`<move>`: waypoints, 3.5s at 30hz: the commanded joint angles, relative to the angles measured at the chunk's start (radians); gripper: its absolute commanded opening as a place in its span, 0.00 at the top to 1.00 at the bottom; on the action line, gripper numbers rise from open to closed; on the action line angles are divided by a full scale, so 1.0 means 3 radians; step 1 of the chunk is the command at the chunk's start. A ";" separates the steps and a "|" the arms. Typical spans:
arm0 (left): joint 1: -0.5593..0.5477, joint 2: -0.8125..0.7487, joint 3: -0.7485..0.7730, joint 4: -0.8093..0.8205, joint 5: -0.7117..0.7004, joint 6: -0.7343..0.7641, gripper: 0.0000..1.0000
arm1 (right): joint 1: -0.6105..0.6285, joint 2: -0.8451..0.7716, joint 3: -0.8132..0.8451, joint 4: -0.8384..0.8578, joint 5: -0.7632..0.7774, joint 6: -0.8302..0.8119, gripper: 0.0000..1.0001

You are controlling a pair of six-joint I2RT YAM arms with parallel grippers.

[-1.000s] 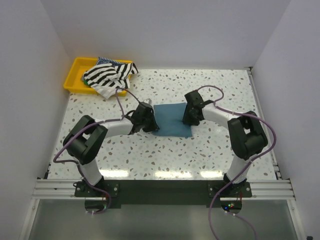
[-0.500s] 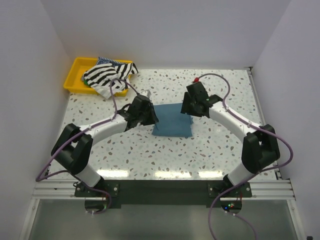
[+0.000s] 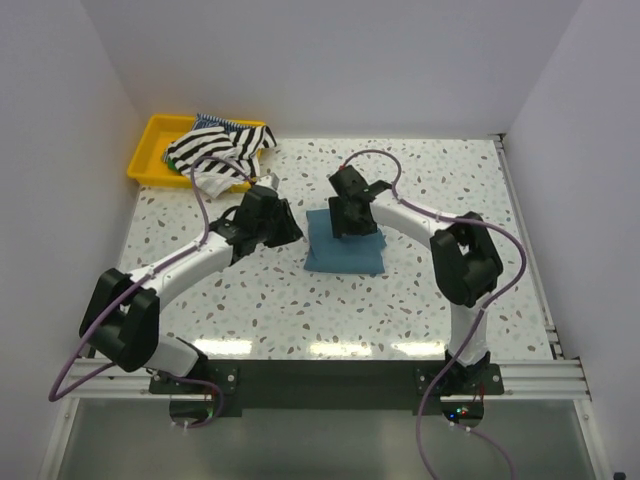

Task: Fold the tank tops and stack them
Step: Neatly place the folded tank top to the corner, then grab the tank top from the pile

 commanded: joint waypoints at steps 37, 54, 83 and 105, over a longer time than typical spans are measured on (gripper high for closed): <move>0.0022 -0.0817 -0.0297 -0.0118 0.0616 -0.0075 0.59 | -0.1393 -0.0656 -0.1392 -0.1355 0.0662 0.2520 0.10; 0.0017 -0.0874 -0.0261 -0.0088 0.0908 -0.0029 0.60 | -0.3163 -0.1332 -0.1878 -0.1079 0.0559 0.1974 0.10; 0.0022 -0.0935 -0.0016 -0.0180 0.0852 -0.0009 0.59 | -0.3303 -0.2405 -0.1730 -0.0782 0.0743 0.1620 0.10; 0.0875 0.0530 0.1527 -0.0241 -0.1162 0.0083 0.40 | 0.0834 -0.1297 -0.0451 0.0485 0.0682 0.0675 0.11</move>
